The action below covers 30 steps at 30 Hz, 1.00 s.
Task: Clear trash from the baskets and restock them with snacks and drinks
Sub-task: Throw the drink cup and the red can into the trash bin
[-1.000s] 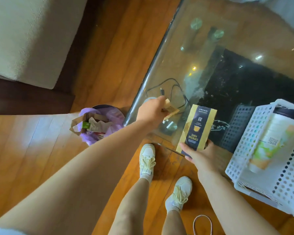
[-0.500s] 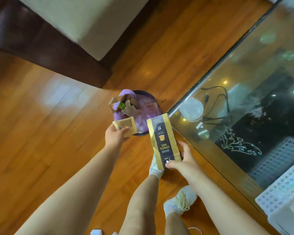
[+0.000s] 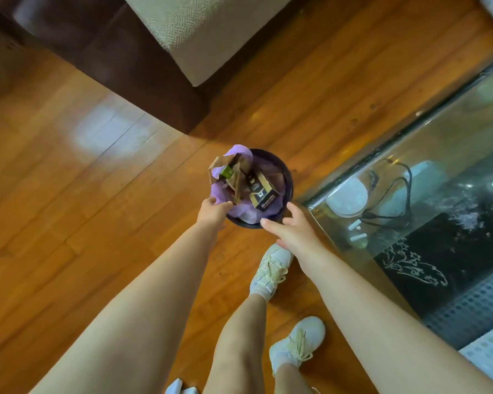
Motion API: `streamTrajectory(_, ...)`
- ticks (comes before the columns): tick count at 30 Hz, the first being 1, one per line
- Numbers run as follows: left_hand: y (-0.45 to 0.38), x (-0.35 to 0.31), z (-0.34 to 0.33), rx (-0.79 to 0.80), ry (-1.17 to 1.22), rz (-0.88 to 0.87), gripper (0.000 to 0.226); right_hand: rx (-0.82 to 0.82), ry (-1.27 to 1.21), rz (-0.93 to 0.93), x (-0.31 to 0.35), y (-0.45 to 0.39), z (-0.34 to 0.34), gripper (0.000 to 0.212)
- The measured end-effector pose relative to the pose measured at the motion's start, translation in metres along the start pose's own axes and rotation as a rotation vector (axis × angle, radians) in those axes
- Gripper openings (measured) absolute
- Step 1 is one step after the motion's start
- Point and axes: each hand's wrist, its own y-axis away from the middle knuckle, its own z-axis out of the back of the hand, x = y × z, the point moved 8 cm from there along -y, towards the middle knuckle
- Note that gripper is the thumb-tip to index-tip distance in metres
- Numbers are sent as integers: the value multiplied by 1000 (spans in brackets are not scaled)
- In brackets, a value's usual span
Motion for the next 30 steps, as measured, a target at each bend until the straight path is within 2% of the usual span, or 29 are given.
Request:
streamTrajectory(6, 38, 1, 7, 68, -39, -34, 45, -10, 36, -21, -10, 33, 16, 59)
streamTrajectory(13, 132, -25, -36, 255, -115, -219, 18, -98, -96, 54, -24, 98, 84, 21)
streamTrajectory(21, 259, -16, -163, 471, -153, -373, 20, -312, -290, 169, -90, 185, 214, 22)
streamTrajectory(30, 381, 70, -349, 688, -396, -425, 17, -626, -533, 179, -218, 273, 369, 27)
